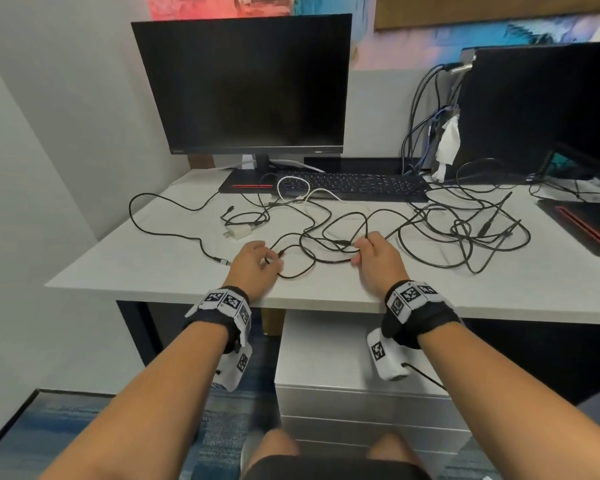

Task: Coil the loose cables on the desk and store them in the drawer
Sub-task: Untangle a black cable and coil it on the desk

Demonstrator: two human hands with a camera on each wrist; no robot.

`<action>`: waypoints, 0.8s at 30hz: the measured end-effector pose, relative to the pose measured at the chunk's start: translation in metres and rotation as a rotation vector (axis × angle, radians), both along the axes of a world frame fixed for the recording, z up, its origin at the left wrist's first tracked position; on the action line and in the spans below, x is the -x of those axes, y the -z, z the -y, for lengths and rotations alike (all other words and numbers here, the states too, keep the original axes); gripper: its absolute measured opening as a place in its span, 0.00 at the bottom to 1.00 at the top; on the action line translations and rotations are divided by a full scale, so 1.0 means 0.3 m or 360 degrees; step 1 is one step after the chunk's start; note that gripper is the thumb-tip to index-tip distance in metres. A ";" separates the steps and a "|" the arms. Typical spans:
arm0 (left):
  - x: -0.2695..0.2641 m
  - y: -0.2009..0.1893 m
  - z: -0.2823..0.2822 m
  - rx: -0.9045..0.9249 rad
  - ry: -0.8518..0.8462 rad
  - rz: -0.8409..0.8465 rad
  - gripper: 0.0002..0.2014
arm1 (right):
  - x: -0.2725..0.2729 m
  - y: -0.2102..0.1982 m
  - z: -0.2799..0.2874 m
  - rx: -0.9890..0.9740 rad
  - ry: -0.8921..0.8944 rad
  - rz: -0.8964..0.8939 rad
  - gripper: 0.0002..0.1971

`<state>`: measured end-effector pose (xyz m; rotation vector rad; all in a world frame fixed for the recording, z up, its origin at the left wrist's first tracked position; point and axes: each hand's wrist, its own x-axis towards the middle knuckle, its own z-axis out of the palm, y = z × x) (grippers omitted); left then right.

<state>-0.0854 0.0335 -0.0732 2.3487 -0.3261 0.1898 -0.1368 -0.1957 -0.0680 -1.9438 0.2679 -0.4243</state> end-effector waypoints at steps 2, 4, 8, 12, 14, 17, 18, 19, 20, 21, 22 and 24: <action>0.003 0.002 0.002 0.0018 0.0081 -0.0059 0.11 | -0.003 0.004 -0.001 -0.0077 -0.0025 0.0059 0.11; 0.005 0.001 0.000 0.0075 0.0096 -0.0089 0.10 | -0.007 0.008 -0.002 -0.0134 -0.0063 0.0084 0.09; 0.008 -0.004 0.005 0.0055 -0.0023 -0.0009 0.03 | -0.017 0.011 0.004 -0.0397 -0.0064 0.0036 0.12; 0.009 -0.002 0.007 0.0053 -0.0091 0.0038 0.10 | -0.017 0.014 0.016 -0.0254 0.0023 0.0055 0.06; 0.007 0.000 0.009 0.0052 -0.0138 0.0026 0.16 | -0.024 0.021 0.020 -0.0229 0.0065 0.0047 0.04; -0.003 0.005 0.016 -0.0019 -0.0155 -0.0008 0.20 | -0.040 0.030 0.025 -0.0389 0.0141 0.0058 0.06; -0.005 0.006 0.017 -0.0068 -0.0138 -0.0017 0.21 | -0.043 0.033 0.027 -0.0521 0.0158 0.0079 0.07; -0.009 0.008 0.017 -0.0110 -0.0121 -0.0019 0.21 | -0.044 0.034 0.031 -0.0626 0.0171 0.0095 0.10; -0.012 0.009 0.017 -0.0134 -0.0116 -0.0014 0.21 | -0.043 0.032 0.034 -0.0675 0.0170 0.0099 0.12; -0.015 0.011 0.017 -0.0136 -0.0123 -0.0011 0.19 | -0.040 0.029 0.035 -0.0671 0.0156 0.0083 0.13; -0.018 0.014 0.018 -0.0127 -0.0137 -0.0007 0.18 | -0.035 0.026 0.034 -0.0646 0.0140 0.0067 0.14; -0.021 0.015 0.025 -0.0123 -0.0153 0.0016 0.16 | -0.032 0.025 0.029 -0.0591 0.0105 0.0076 0.15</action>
